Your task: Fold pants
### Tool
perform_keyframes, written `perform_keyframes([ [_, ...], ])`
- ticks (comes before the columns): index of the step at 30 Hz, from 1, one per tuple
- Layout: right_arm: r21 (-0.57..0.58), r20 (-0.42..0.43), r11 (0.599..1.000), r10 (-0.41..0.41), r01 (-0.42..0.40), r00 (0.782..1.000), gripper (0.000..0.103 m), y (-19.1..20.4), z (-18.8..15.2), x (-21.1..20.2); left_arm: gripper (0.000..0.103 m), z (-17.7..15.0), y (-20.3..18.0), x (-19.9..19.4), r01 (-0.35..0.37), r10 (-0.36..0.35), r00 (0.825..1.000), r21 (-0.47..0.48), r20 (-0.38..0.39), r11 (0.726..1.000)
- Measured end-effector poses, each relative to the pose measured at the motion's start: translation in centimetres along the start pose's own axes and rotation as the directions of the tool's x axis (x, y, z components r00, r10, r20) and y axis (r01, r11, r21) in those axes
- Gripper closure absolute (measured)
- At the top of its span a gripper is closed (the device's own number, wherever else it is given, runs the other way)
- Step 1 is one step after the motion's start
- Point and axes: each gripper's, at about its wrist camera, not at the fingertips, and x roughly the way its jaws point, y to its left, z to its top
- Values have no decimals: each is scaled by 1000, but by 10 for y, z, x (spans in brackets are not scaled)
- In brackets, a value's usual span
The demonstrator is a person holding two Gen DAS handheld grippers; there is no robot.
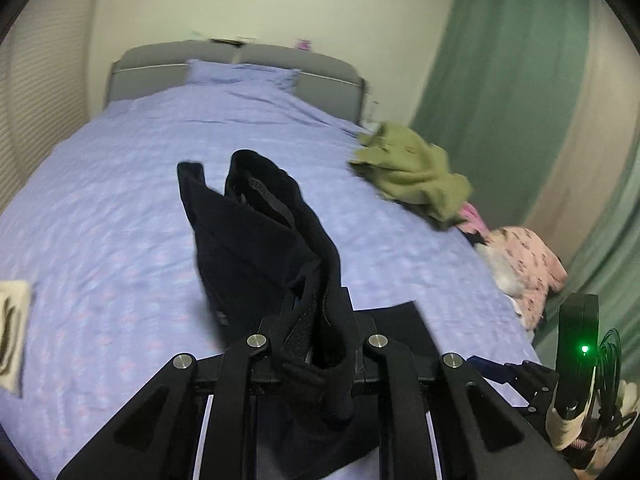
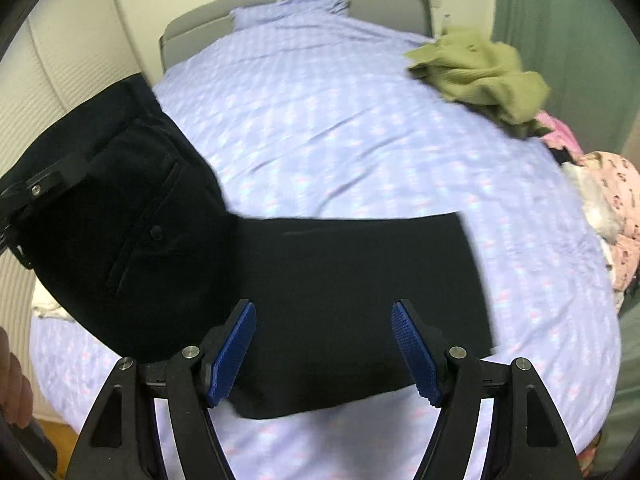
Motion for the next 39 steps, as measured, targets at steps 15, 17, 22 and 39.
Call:
perform_keyframes([
  [15,73,-94,990,-111,118,989,33,-224,-21,43,84,-78,-196,215,94,-36,894,109,-448,990],
  [17,85,-116,989,-112,122,987,33,-234,-30,43,74,-90,-210,219,89,-20,878,121,-479,989],
  [22,105,-142,988,-96,111,985,33,-258,-42,46,38,-83,-210,186,48,1,907,106,-421,993],
  [39,34,-160,974,225,-223,961,44,-227,-12,116,22,-99,-89,152,-369,344,804,45,-486,928],
])
